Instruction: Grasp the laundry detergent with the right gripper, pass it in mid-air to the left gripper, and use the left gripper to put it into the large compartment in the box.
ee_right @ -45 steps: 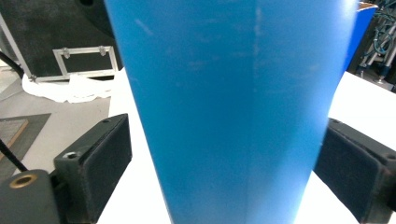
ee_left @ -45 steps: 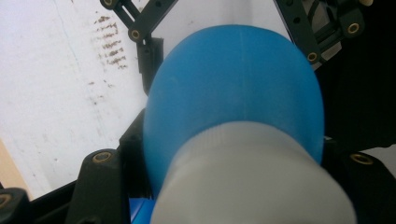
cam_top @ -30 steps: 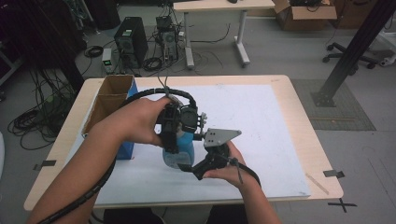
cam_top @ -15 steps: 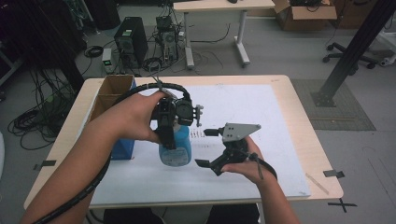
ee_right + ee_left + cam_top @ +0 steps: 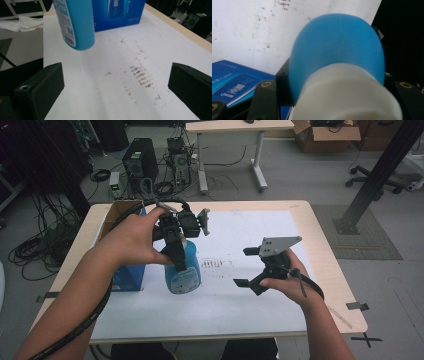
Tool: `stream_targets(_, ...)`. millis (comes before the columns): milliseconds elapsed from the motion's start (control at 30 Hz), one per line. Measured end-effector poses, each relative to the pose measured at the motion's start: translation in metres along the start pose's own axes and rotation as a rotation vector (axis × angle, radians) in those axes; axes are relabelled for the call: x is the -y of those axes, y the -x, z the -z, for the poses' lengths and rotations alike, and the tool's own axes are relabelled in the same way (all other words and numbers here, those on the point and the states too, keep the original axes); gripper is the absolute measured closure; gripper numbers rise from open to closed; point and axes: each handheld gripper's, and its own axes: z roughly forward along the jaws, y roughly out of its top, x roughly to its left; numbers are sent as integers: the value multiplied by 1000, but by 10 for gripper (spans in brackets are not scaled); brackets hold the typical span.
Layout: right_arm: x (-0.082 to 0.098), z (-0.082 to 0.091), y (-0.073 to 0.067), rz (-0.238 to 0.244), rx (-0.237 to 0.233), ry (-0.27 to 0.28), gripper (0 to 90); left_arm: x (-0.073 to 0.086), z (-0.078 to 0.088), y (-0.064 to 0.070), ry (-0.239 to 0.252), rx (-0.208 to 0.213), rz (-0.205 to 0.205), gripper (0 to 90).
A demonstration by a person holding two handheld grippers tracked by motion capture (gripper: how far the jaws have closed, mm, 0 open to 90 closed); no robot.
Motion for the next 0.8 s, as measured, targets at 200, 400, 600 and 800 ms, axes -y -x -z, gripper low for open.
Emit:
stream_targets(200,-1,13,8,2,28,-75,12,8,4,-7,-2,-4,52,384)
stream_targets(400,-3,21,12,7,53,-156,22,16,11,-16,13,7,125,383)
stream_targets(600,-5,40,22,-14,96,-227,32,31,26,-28,30,0,192,383)
stream_targets(800,-5,51,27,-27,119,-289,36,42,39,-37,45,5,273,383)
